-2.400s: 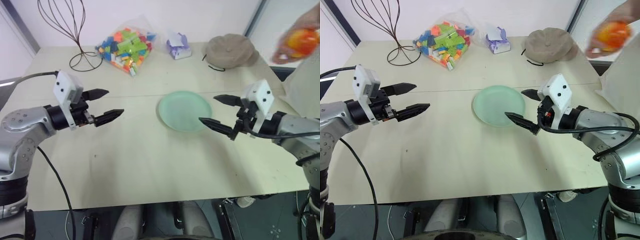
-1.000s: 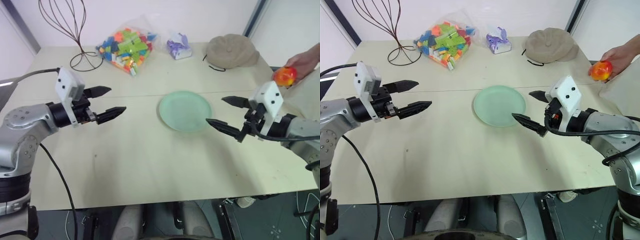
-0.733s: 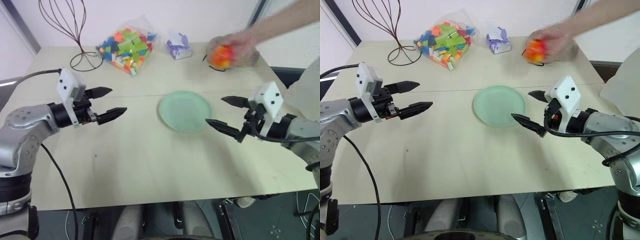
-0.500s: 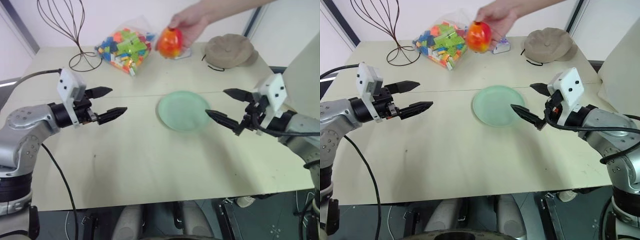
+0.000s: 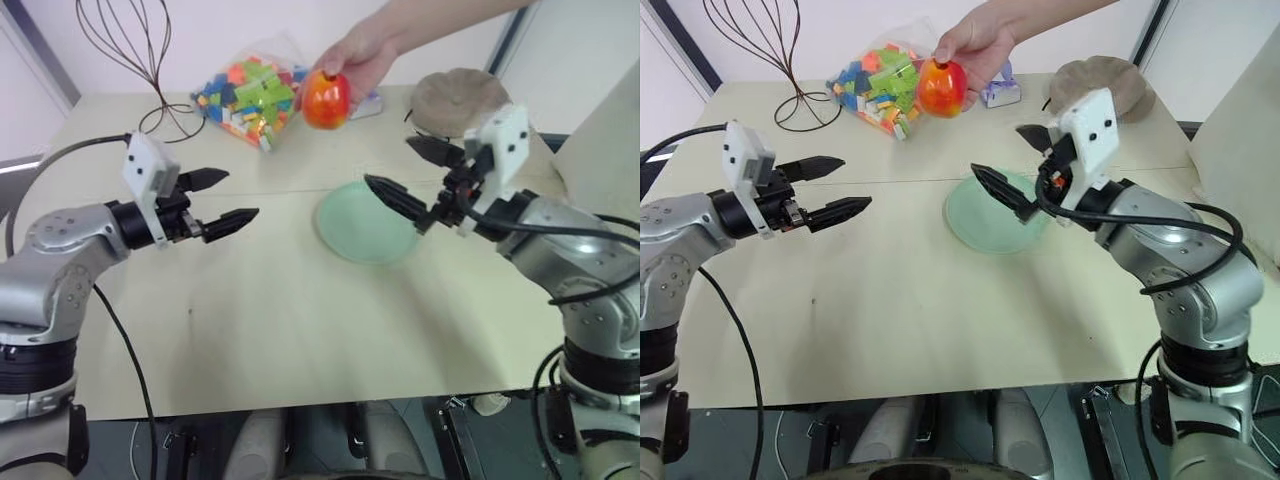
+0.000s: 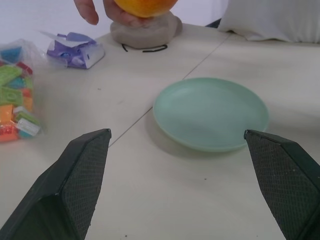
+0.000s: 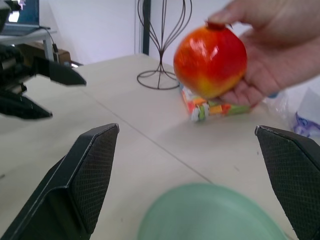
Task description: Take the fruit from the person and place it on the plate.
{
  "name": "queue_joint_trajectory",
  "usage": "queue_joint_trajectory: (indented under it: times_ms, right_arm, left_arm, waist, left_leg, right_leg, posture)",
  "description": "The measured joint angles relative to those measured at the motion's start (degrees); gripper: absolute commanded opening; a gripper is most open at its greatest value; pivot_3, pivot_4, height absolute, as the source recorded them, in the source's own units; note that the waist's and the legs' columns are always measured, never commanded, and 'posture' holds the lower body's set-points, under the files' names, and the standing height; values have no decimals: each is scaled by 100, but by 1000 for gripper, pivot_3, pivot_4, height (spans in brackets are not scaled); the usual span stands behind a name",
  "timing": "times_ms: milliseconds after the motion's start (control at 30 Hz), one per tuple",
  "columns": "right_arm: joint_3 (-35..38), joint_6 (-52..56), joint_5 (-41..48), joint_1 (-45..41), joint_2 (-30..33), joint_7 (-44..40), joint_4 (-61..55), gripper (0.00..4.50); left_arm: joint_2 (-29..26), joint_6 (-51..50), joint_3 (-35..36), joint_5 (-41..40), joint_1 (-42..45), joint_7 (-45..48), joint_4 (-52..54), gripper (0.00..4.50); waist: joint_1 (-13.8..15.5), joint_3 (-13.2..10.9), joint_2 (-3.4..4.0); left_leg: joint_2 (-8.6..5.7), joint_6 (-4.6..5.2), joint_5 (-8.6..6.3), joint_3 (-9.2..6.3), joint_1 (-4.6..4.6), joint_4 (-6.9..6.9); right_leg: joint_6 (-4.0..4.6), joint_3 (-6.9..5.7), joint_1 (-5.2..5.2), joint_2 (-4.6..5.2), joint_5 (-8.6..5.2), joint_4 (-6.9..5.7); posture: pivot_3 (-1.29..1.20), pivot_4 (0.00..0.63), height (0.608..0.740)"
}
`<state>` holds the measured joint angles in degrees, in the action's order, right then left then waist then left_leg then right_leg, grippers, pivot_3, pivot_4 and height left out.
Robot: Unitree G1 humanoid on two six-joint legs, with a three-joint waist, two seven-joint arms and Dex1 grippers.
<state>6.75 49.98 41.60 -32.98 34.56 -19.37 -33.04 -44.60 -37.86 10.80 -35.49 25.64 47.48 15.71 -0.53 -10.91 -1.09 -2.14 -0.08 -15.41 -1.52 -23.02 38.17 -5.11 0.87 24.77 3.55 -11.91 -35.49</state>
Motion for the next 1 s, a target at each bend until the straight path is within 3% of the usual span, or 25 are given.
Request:
queue_joint_trajectory:
  times_ms: [500, 1000]
  right_arm:
    - [-786, -1448, -1512, -1290, -1396, 85, 2221, 4500]
    - [-968, -2245, -2140, -1688, -2110, -255, 3318, 4500]
  left_arm:
    - [106, 108, -80, 110, 22, -142, 35, 4457]
    - [89, 56, -42, 102, -59, -204, 150, 4457]
  waist:
    - [-35, -1, 1]
    - [-49, -1, 2]
  left_leg:
    - [-4, -1, 1, 4, 5, -3]
    - [-6, -5, 3, 4, 5, -3]
  right_leg:
    - [2, 2, 14, -5, 0, -26]
    - [3, 4, 22, -2, 0, -39]
  posture:
    - [0, 150, 740]
    - [0, 150, 740]
